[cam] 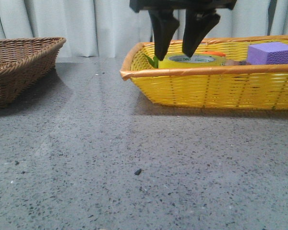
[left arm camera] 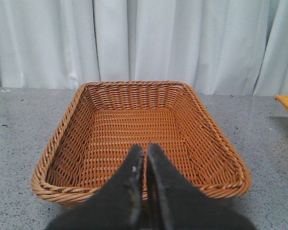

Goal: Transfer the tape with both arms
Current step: 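Lower the right gripper into the tape roll's hole and grasp it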

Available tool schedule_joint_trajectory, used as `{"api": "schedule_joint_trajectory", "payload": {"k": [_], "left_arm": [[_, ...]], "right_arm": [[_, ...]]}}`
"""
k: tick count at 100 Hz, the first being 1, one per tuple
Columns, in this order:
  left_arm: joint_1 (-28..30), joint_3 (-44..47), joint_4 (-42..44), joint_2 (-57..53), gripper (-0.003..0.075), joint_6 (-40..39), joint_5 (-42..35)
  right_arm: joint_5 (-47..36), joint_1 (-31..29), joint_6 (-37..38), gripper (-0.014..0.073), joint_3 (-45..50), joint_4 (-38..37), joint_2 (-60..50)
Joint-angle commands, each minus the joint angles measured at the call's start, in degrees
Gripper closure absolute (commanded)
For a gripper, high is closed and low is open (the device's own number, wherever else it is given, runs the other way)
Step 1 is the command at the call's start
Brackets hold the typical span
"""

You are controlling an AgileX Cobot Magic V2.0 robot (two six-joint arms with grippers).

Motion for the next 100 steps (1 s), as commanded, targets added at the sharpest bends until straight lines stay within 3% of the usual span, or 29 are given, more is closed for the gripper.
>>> {"api": "schedule_joint_trajectory", "payload": {"k": [1,46,72,100], "left_arm": [[0.1,-2.0,-0.6,1.0,0.0741,-0.6,-4.2],[0.1,-2.0,-0.6,1.0,0.0741,-0.6,-4.2],[0.1,-2.0,-0.6,1.0,0.0741,-0.6,-4.2],[0.1,-2.0,-0.6,1.0,0.0741,-0.6,-4.2]], "right_arm": [[-1.2,-0.1,-0.8,0.0244,-2.5,-1.0,-1.2],[-1.3,-0.1,-0.8,0.0247,-2.5,-2.8,1.8],[-1.5,-0.1,-0.8,0.0509,-2.5,-3.1,2.0],[-1.2,-0.1,-0.8,0.0539,-2.5,-3.1,2.0]]}}
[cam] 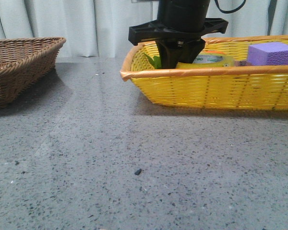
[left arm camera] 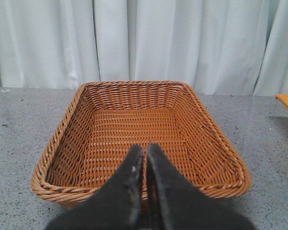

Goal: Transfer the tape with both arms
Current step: 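Lower the right gripper into the tape roll's hole and grasp it, then lift the tape roll and carry it toward the brown basket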

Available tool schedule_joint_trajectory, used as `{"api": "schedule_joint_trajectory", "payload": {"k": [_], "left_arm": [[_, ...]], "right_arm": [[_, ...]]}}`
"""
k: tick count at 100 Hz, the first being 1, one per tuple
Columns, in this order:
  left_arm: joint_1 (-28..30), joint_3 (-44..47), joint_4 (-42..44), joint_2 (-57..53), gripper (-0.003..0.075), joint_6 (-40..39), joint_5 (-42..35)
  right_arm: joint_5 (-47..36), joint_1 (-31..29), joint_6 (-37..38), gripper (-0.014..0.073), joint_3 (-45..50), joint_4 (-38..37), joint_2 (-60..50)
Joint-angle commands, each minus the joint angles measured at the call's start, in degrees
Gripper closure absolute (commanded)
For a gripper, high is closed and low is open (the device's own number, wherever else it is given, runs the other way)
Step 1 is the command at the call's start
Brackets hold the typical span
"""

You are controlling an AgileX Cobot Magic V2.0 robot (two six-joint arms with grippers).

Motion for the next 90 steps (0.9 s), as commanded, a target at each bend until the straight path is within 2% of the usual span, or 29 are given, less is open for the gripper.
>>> {"api": "schedule_joint_trajectory", "payload": {"k": [1,22,47,66,90], "left_arm": [[0.1,-2.0,-0.6,1.0,0.0741,-0.6,-4.2],[0.1,-2.0,-0.6,1.0,0.0741,-0.6,-4.2],[0.1,-2.0,-0.6,1.0,0.0741,-0.6,-4.2],[0.1,-2.0,-1.6,1.0,0.0741,-0.6,-4.2],[0.1,-2.0,-1.6,1.0,0.0741,-0.6,-4.2]], "right_arm": [[-1.2,-0.1,-0.4,0.0539,-1.8,-1.1,-2.9],[4.0,-0.1,-0.4,0.0539,-5.4,-1.1,-2.9],[12.9,1.2,-2.1,0.0539,-19.3,-0.5,-2.9],[14.5,7.9,-4.6,0.0539,-28.3,5.2,-2.9],[13.7,18.3,-4.6,0.0539,-29.0,5.2,-0.8]]}}
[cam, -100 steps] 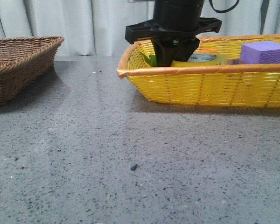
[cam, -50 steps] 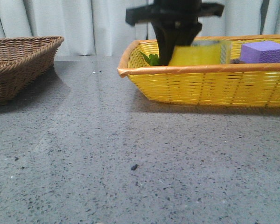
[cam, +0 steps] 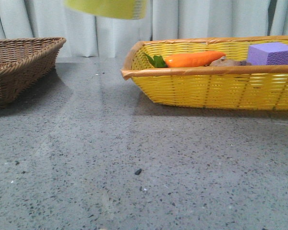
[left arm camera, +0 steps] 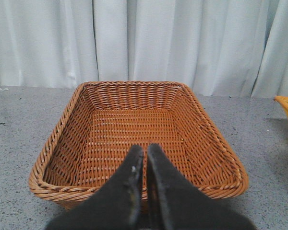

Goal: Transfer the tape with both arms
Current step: 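Lift the tape roll and carry it toward the brown basket, then set the tape roll on the table and open the right gripper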

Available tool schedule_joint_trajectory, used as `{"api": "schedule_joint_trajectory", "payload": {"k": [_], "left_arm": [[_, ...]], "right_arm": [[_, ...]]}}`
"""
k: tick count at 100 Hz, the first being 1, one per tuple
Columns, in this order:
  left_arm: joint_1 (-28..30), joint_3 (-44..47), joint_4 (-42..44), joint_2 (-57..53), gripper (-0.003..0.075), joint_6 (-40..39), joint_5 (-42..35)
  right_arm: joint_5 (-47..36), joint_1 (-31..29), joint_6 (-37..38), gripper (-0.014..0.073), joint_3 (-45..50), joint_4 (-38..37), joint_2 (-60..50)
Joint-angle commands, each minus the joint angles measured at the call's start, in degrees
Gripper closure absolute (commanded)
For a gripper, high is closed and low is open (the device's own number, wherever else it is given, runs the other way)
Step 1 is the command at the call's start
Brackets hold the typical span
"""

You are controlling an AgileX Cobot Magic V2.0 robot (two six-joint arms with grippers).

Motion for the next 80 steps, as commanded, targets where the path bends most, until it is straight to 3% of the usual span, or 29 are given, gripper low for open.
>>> {"api": "schedule_joint_trajectory", "payload": {"k": [1,65,80], "left_arm": [[0.1,-2.0,-0.7,1.0,0.0741,-0.6,-4.2],[0.1,-2.0,-2.2,1.0,0.0741,-0.6,-4.3],[0.1,-2.0,-2.6,1.0,0.0741,-0.6,-4.3]], "right_arm": [[1.8,2.7,-1.1,0.0539,-2.1,-0.4,-1.7],[2.5,4.6,-1.1,0.0529,-2.1,-0.4,8.2],[2.5,4.7,-1.1,0.0419,-2.1,-0.4,9.3]]}}
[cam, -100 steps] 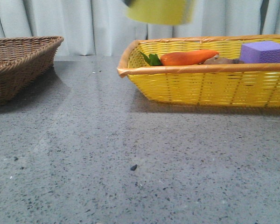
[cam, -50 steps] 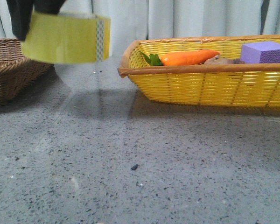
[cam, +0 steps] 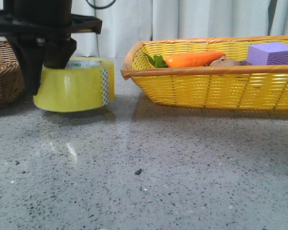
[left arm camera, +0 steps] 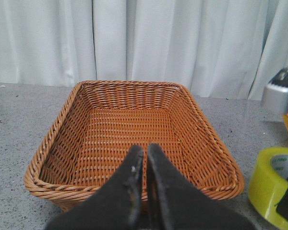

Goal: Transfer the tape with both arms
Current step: 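Set the tape roll on the table and open the right gripper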

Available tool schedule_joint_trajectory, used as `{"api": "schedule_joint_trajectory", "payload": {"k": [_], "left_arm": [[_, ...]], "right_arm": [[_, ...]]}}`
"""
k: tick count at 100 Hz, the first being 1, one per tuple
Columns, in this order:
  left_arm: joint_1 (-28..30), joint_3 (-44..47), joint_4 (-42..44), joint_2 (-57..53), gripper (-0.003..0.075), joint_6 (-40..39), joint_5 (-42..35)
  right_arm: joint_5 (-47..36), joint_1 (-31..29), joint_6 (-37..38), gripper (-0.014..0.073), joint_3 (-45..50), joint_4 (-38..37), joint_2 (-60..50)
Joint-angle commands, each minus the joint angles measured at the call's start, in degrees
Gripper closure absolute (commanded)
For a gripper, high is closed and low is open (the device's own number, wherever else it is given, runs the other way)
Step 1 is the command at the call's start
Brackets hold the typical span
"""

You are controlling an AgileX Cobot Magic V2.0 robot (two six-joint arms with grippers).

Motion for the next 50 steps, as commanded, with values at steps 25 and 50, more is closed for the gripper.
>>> {"api": "schedule_joint_trajectory", "payload": {"k": [25,50], "left_arm": [[0.1,-2.0,-2.1,1.0,0.0741,-0.5,-4.2],[-3.2,-3.3,-2.1,1.9,0.0741,0.0,-0.7]], "right_arm": [[2.3,0.0,-0.9,0.0284,-1.9,-0.1,-4.2],[2.3,-0.3,-0.9,0.0450,-1.9,-0.7,-11.7]]}}
